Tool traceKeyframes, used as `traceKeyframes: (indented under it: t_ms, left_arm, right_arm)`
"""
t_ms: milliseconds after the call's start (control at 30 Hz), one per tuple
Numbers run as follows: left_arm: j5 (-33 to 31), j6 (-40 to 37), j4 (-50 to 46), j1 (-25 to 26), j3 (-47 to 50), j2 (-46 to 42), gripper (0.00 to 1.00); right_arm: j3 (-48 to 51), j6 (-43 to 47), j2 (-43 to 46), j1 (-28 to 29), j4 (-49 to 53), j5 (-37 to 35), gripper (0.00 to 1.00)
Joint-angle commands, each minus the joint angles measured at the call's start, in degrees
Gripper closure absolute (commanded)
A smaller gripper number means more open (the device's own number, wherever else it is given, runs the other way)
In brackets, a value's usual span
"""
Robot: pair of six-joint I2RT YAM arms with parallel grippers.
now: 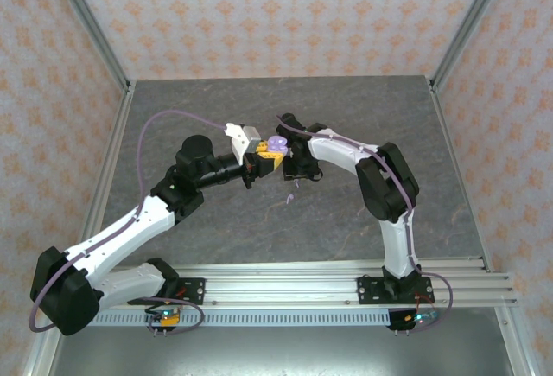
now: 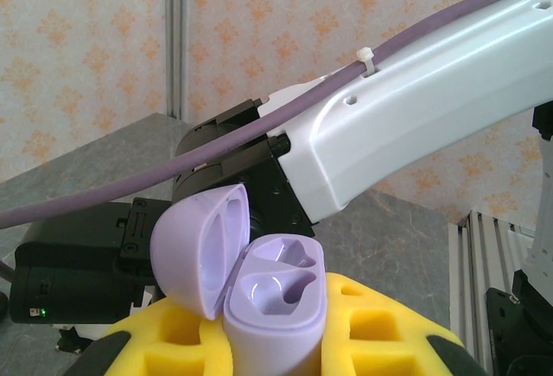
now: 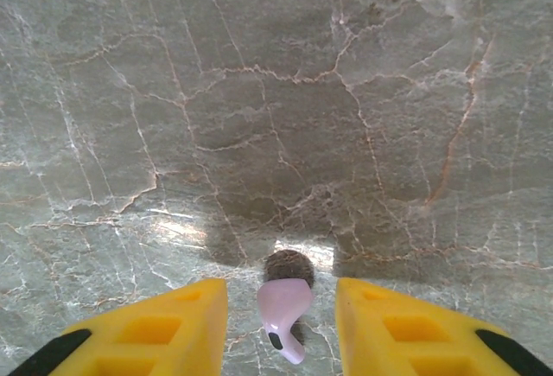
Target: Insert wireless bluetooth earbuds into charging case
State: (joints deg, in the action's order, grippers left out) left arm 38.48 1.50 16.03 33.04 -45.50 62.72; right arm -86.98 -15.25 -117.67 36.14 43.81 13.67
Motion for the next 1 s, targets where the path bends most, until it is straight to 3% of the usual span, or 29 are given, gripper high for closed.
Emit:
traceKeyframes:
  t_ms: [0, 967]
  left_arm:
    - [-0.5, -0.62, 0.4, 0.41, -1.2, -1.28, 0.94]
    - [-0.95, -0.57, 0.58, 0.5, -0.56, -2.03, 0.93]
  right_arm:
    - [-1.18, -0.27, -0.54, 0.33, 1.89, -1.06, 0.62]
    - [-3.47, -0.91, -4.93, 1.74, 4.55, -5.91, 0.7]
